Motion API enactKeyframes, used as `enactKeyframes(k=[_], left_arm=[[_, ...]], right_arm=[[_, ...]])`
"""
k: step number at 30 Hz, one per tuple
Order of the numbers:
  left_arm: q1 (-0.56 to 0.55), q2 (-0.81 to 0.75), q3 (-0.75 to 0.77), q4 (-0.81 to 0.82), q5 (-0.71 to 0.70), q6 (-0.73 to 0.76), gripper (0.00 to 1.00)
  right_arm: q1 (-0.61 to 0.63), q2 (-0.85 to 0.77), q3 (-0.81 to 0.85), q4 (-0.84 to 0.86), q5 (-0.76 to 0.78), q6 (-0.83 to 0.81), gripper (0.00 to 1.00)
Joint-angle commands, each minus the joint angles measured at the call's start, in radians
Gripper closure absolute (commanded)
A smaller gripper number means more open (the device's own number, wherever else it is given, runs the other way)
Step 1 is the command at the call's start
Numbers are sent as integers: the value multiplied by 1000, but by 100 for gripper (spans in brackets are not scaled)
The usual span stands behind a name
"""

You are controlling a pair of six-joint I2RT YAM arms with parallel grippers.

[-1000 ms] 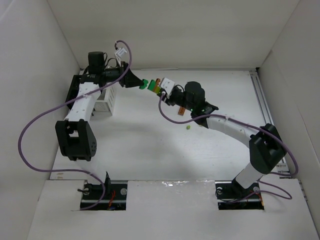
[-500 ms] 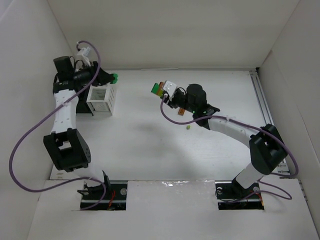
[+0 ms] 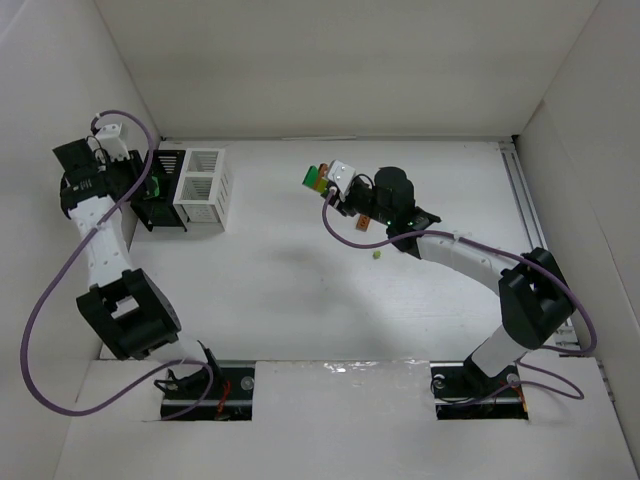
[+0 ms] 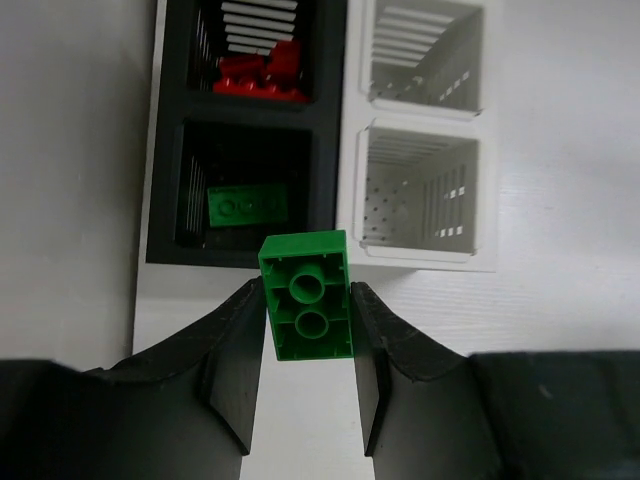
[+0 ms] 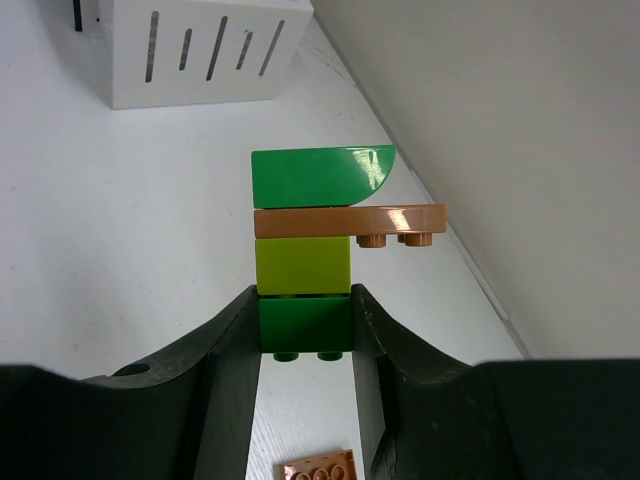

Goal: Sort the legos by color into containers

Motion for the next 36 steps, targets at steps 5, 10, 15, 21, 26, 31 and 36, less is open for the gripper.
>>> enactKeyframes(k=[5,10,15,21,26,31,36], left_arm=[[4,126,93,-43,-87,16,83],[4,210,175,-10,-106,-23,79],[4,258,220,15,-126,-33,73],[-15,298,275,4,-126,-34,55],[-24,298,243,33,-83,-34,40],[-13,191,189,95,218,24,41],[-125,189,243,-119,627,192,40]], right_arm=[[-5,-7,43,48,-24,5,100],[-5,-7,43,39,-15,5,100],[-5,-7,43,39,-6,14,100],[4,-17,32,39,4,14,100],[4,-8,43,30,4,14,100],[4,-7,52,30,-25,14,100],[13,14,71,50,-100,14,100]])
